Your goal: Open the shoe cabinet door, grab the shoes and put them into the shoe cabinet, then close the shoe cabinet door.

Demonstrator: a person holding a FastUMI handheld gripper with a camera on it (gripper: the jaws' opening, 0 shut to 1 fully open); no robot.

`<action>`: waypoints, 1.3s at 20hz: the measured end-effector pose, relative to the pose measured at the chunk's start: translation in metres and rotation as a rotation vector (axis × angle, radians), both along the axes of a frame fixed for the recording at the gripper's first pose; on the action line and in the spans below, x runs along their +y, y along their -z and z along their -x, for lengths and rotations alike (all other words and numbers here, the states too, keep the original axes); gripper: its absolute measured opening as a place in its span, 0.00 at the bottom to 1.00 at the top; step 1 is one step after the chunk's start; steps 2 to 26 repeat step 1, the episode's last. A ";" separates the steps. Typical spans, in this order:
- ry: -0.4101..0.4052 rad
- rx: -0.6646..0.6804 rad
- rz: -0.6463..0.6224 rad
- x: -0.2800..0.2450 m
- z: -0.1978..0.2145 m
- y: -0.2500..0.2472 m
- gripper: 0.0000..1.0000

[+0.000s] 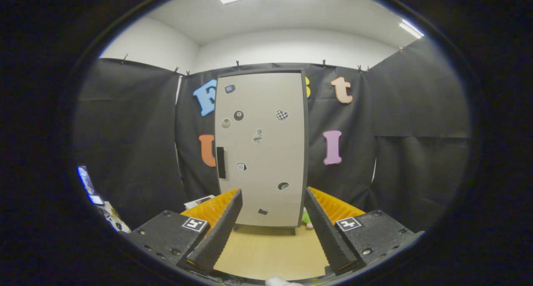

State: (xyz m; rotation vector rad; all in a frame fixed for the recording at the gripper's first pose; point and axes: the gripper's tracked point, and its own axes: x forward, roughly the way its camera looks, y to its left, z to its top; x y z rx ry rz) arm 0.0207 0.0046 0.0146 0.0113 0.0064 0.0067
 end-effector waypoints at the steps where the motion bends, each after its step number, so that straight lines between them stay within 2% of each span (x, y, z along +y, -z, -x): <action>1: -0.002 0.000 0.000 0.001 0.000 0.001 0.97; 26: -0.002 0.000 0.000 0.001 0.000 0.001 0.97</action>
